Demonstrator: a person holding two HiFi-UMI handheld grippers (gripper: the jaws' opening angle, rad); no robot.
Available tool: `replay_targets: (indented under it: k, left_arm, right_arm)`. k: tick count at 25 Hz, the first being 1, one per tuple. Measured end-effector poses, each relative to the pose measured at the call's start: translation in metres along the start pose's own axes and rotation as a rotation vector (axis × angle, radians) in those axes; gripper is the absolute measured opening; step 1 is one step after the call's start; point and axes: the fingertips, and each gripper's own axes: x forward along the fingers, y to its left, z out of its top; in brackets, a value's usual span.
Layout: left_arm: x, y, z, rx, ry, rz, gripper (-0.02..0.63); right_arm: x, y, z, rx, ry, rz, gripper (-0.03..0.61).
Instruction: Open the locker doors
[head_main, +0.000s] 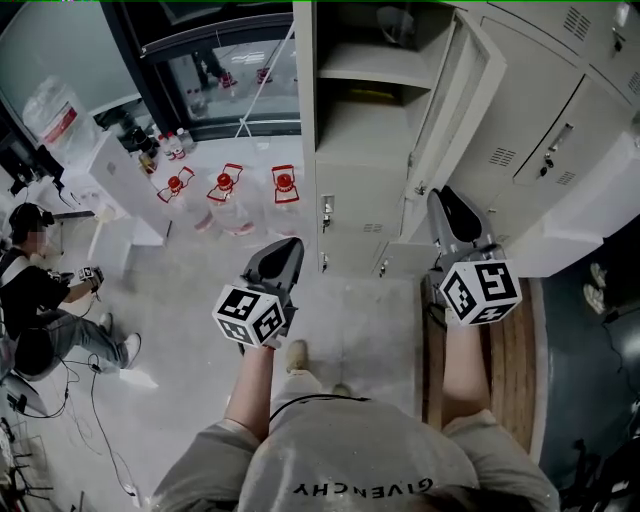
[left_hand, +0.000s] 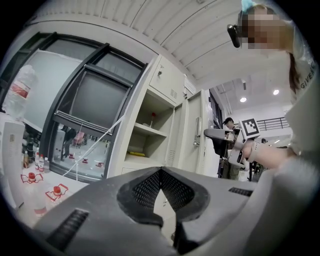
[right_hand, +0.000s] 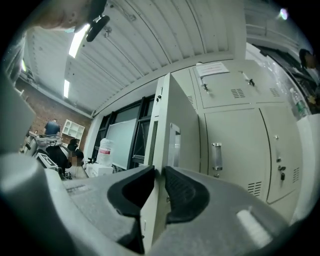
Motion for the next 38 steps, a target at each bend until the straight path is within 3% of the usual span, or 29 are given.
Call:
replay_targets:
  k: [23,26,27,28,31,34,38]
  left_arm:
    - [0.014,-0.025,-0.004,0.008,0.016,-0.04,-0.002]
    - [0.014,-0.025,-0.004,0.009,0.018,-0.043,-0.002]
    - [0.014,-0.025,-0.005,0.008,0.019,-0.042,-0.002]
    - [0.014,-0.024,-0.006,0.007,0.02,-0.04,-0.002]
    - [0.014,-0.022,-0.008,0.007,0.025,-0.035,-0.002]
    - [0.015,-0.019,-0.01,0.007,0.031,-0.032,-0.002]
    - [0.017,-0.01,-0.013,0.004,0.037,-0.021,-0.002]
  right_arm:
    - [-0.055,-0.097,-0.002,-0.048,0.041,-0.272,0.055]
    - [-0.057,-0.105,-0.003,-0.09,0.06,-0.315,0.045]
    - [-0.058,-0.108,-0.003,-0.108,0.063,-0.338,0.003]
    - [-0.06,-0.111,-0.001,-0.127,0.058,-0.36,0.002]
    - [-0.07,-0.105,0.016,-0.244,0.002,-0.422,0.003]
    - [-0.067,-0.077,0.025,-0.352,-0.031,-0.379,0.003]
    - [-0.047,-0.041,0.005,-0.24,-0.05,-0.226,0.003]
